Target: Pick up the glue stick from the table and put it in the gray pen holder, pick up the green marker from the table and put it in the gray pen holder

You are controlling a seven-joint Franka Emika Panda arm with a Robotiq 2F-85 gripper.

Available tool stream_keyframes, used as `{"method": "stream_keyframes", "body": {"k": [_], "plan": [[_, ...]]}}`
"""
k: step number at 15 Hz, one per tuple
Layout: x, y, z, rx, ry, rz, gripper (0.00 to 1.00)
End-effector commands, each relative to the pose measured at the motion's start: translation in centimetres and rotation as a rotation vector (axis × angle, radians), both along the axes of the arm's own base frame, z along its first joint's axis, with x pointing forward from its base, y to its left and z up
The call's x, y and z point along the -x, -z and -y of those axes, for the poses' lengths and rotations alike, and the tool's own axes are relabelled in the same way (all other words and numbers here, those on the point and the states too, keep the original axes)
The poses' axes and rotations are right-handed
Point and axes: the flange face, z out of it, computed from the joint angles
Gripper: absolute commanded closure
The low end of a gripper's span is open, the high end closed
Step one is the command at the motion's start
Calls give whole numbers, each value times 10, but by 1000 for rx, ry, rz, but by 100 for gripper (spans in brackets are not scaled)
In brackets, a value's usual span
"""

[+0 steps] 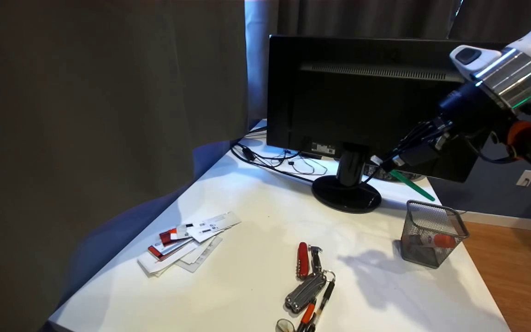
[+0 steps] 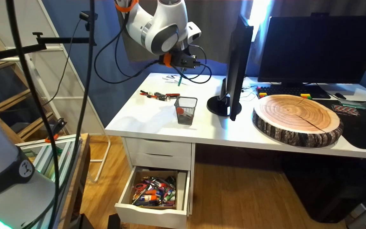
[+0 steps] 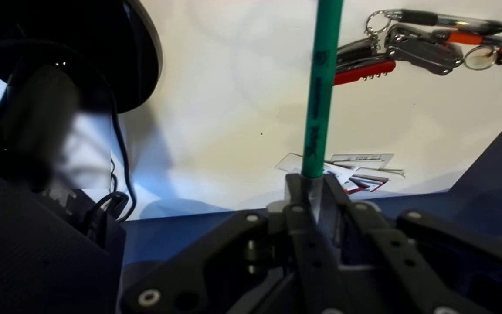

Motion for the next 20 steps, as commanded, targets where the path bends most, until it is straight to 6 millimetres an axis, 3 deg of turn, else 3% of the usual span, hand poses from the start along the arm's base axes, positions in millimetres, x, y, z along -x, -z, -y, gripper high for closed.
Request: {"method": "stream_keyframes", "body": {"k": [1,13,20], "plan": [[12,4,24,-79,34,35,96],[11,48,65,-122,27,102,96],[11,74,71,-128,33,61,96]]}}
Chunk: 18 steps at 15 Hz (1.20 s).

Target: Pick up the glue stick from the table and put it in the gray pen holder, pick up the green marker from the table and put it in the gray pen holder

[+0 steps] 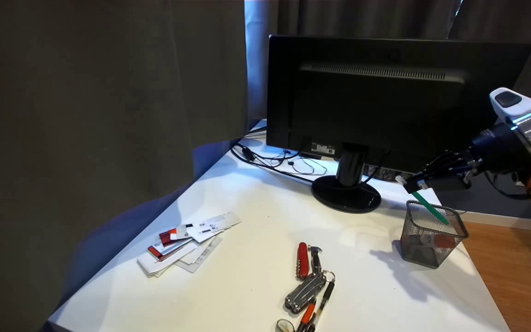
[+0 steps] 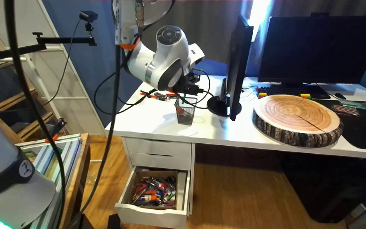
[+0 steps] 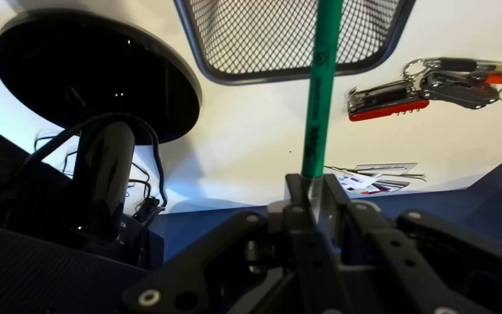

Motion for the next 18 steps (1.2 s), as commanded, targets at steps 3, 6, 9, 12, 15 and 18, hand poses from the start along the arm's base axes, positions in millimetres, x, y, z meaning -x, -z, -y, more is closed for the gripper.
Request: {"method": "stream_keyframes", "body": {"k": [3,6,9,12,15,18], "plan": [[-4,10,-3,-15,2,-3,96],[-10,11,-4,-9,2,1,96],[-14,12,-5,-2,1,5,95],[-17,14,-4,4,4,3,60],[-17,15,0,11,12,1,41],[-17,14,3,14,18,3,20]]}}
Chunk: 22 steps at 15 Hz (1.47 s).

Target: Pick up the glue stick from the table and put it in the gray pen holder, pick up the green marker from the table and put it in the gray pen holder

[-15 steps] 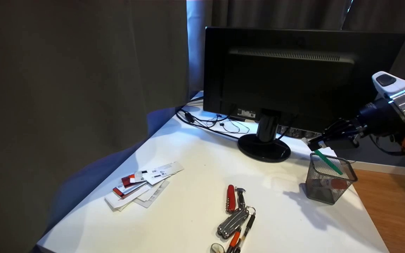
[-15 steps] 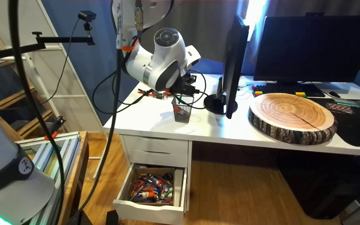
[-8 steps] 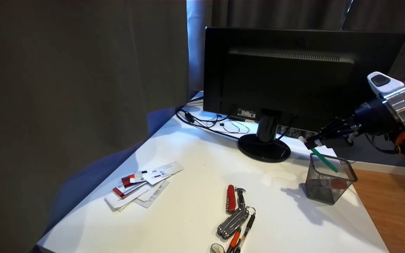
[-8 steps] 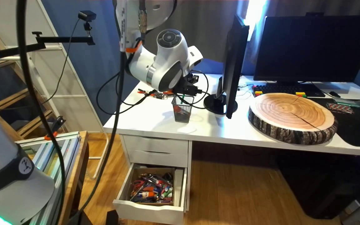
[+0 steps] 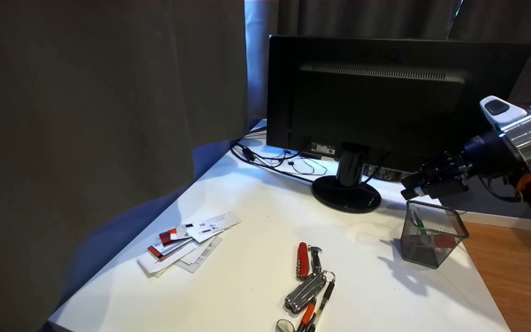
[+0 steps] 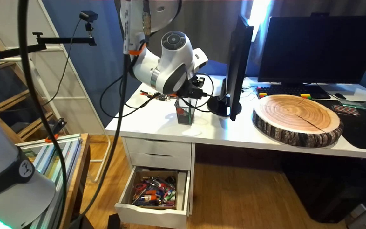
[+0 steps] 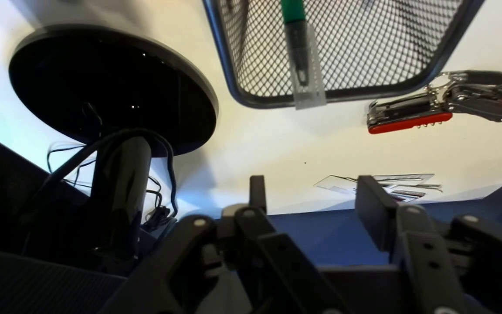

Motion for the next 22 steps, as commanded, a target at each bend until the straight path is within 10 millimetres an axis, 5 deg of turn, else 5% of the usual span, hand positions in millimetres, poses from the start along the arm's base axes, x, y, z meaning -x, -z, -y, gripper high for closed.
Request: {"method": "stream_keyframes", "body": {"k": [1,4,22], "plan": [[-2,-2,0,-1,6,2,12],[1,-12,-1,5,17,-13,0],[37,-119,-45,228,124,-267,0]]}}
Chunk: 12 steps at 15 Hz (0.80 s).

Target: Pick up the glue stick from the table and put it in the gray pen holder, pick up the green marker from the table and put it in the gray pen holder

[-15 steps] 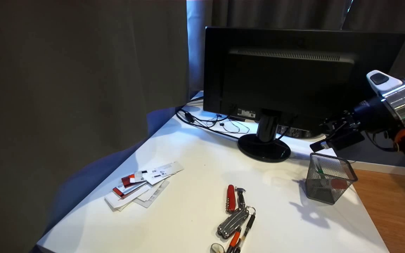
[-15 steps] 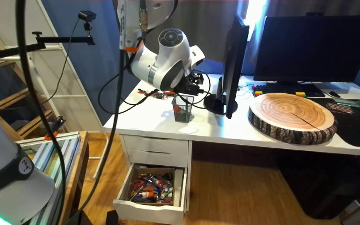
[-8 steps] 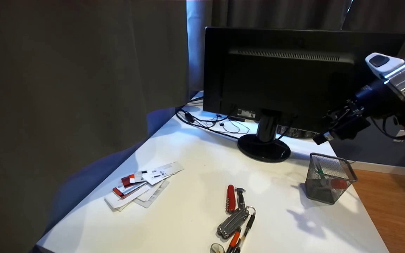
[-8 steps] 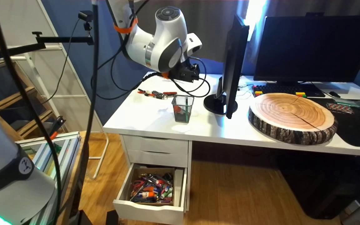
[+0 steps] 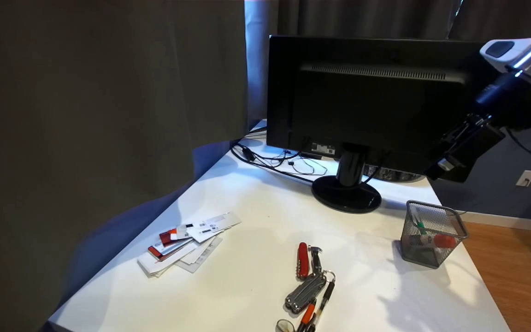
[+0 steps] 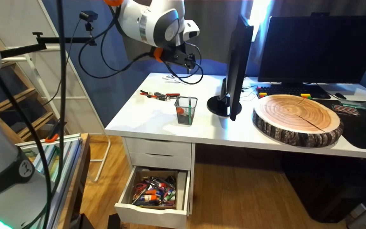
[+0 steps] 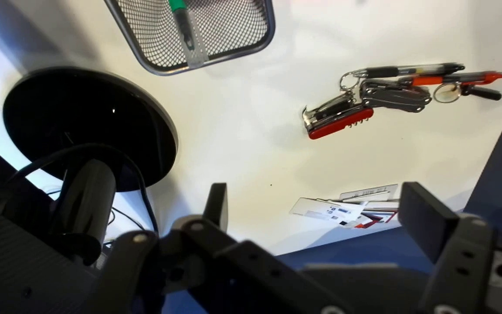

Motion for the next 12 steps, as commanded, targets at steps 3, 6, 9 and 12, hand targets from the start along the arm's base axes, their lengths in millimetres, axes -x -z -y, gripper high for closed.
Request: {"method": "stream_keyframes", "body": {"k": [3,6,9,12], "plan": [[15,-30,2,76,47,-45,0],[20,-41,1,108,56,-65,0],[26,-50,1,153,72,-79,0],[17,-45,-3,114,33,-69,0]]}}
